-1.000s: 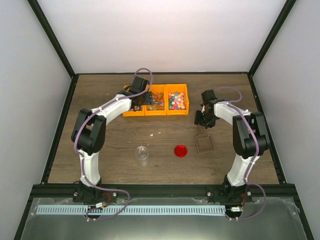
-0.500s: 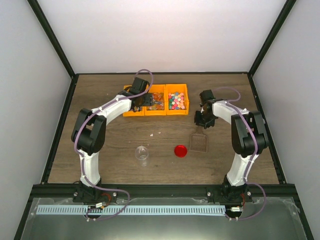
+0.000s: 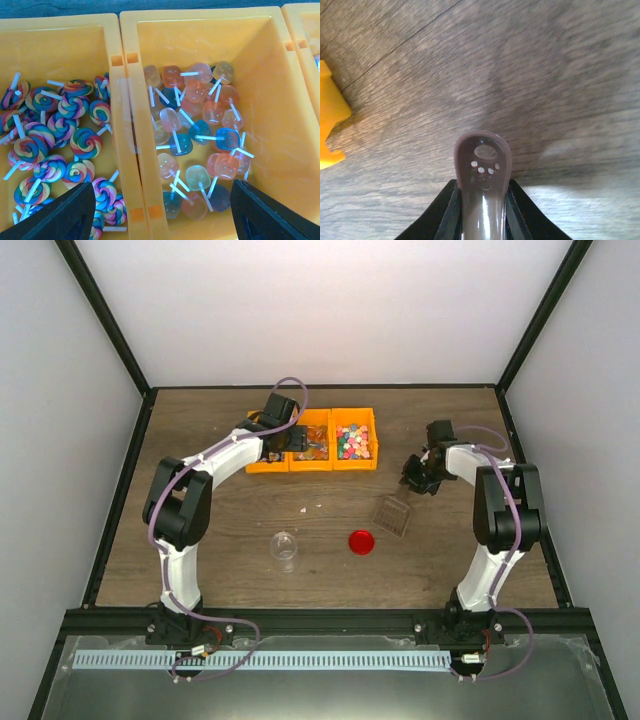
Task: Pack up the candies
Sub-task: Adjust the spatula at the center of the board.
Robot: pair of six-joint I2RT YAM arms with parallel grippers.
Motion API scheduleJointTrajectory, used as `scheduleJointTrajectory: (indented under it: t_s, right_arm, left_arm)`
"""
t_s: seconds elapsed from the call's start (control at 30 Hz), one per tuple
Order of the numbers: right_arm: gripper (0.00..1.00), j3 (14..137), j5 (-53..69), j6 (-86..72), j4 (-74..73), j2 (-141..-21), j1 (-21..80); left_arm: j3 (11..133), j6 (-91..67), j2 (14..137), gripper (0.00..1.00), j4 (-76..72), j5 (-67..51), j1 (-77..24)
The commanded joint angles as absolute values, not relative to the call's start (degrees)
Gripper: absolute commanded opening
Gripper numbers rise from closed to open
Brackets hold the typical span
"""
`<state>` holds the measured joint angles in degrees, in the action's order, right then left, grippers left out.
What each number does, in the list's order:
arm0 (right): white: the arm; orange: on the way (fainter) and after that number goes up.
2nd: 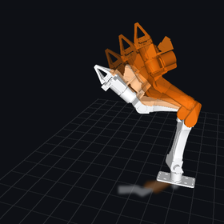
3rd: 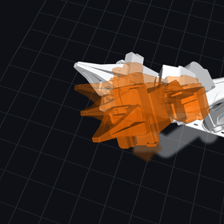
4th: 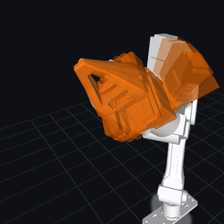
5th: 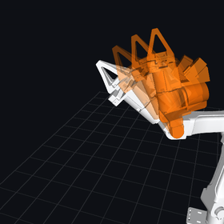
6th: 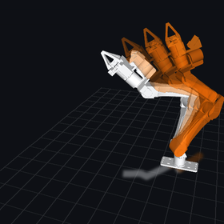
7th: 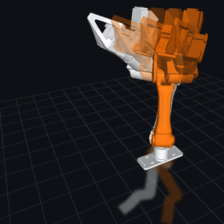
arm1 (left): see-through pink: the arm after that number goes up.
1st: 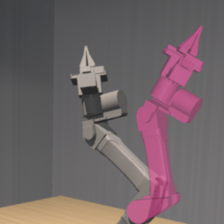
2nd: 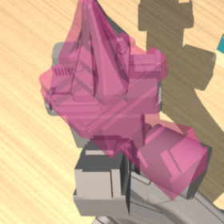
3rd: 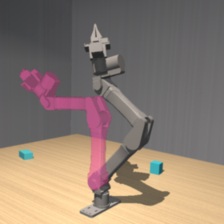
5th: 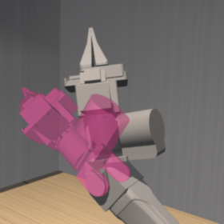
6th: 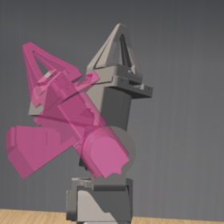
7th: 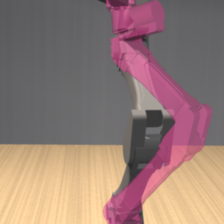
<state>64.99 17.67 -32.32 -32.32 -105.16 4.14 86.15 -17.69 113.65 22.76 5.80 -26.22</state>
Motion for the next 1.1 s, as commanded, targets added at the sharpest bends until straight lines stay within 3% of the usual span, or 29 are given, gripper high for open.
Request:
scheduleJointTrajectory:
  t_s: [0.0,0.17,0.4,0.53,0.87,1.07]
  right_arm:
    - [0.2,63.2,23.3,-39.6,-28.2,-101.5,3.4]
    - [0.2,61.8,27.0,-44.6,-24.6,-100.5,3.2]
    - [0.55,61.4,21.9,-40.9,-27.3,-98.2,3.2]
    - [0.64,57.8,21.2,-40.2,-27.2,-94.4,3.2]
    - [0.6,46.7,21.3,-39.4,-28.3,-82.7,3.8]
    - [0.45,40.7,22.5,-42.4,-26.7,-78.3,7.2]
  left_arm:
    - [87.2,-16.7,113.7,0.76,22.5,4.9,-25.8]
    - [86.7,-16.9,113.1,0.76,21.9,4.0,-25.8]
    - [85.8,-17.0,112.1,0.77,21.6,3.8,-25.8]
    - [86.0,-17.1,112.1,0.77,21.3,3.7,-25.7]
    - [88.3,-17.7,113.0,0.77,22.0,1.3,-25.6]
    - [81.8,-20.9,109.7,0.77,19.2,-1.4,-25.6]
